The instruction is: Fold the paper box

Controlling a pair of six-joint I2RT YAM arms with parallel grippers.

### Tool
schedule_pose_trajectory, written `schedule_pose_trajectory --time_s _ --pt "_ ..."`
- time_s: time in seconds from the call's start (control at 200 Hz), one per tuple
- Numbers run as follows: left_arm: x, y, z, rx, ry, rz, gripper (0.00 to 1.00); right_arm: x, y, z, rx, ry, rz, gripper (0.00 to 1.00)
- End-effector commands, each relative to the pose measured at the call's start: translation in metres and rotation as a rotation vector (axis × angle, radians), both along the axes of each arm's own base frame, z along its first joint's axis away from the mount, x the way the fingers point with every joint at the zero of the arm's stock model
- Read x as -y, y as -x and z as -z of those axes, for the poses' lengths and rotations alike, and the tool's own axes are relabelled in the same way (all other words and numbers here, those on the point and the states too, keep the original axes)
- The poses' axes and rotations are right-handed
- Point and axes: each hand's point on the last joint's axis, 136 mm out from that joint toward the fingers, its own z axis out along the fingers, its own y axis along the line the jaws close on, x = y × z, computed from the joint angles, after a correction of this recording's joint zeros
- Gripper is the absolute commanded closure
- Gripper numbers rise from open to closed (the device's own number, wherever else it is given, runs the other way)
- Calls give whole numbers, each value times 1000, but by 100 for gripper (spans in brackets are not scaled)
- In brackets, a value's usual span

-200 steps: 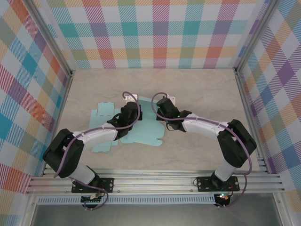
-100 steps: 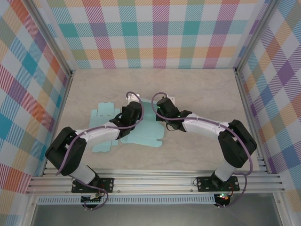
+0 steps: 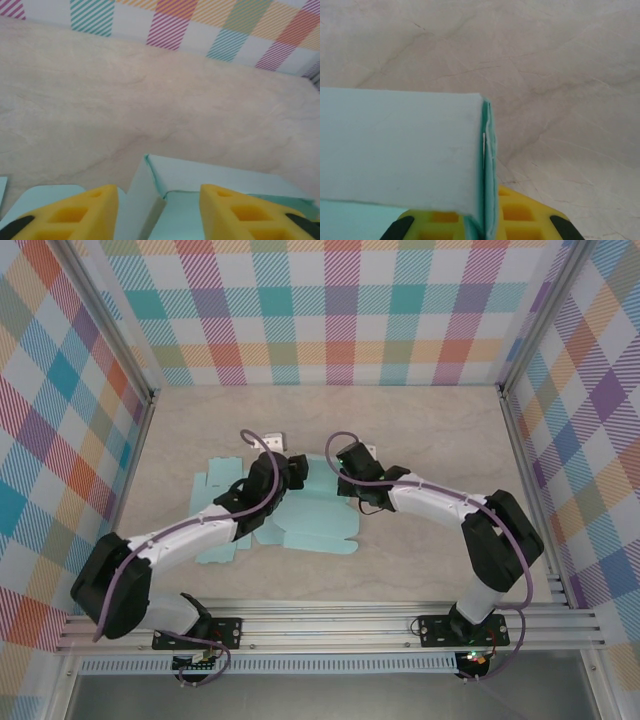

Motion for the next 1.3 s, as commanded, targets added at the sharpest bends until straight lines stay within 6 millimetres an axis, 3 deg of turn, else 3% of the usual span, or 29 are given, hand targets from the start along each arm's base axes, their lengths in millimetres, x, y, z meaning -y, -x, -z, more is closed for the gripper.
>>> schedule_pose_trajectory --time_s 0.0,0.355,0.49,0.71,0.8,0.98,1.08,1.145,1.23,1.295 --pt "0 11 3 -61 7 34 48 -4 3 -18 -11 -28 -19 100" --pt "12 5 38 -112 -198 110 47 -14 10 -22 -47 -76 -58 100" --pt "4 -10 48 -105 -306 26 63 -16 13 -23 -56 -87 -72 100" --pt "-4 -31 37 -34 -392 -130 84 -16 17 -18 -68 -84 -72 100" --pt "-13 -36 38 -38 -450 -225 100 -16 17 -17 -71 -85 -71 100" --pt "-32 -34 42 -49 -503 -377 100 -17 16 -17 -67 -79 -63 100" --pt "-31 -32 43 -57 -491 -356 100 -15 13 -13 -67 -61 -51 100" --pt "-18 -32 45 -74 -468 -266 100 -15 10 -12 -67 -54 -47 100" --pt "11 -26 46 -103 -389 -85 80 -15 7 -11 -72 -42 -49 100" --pt "20 -16 40 -123 -333 -19 60 -12 4 -11 -81 -23 -49 100"
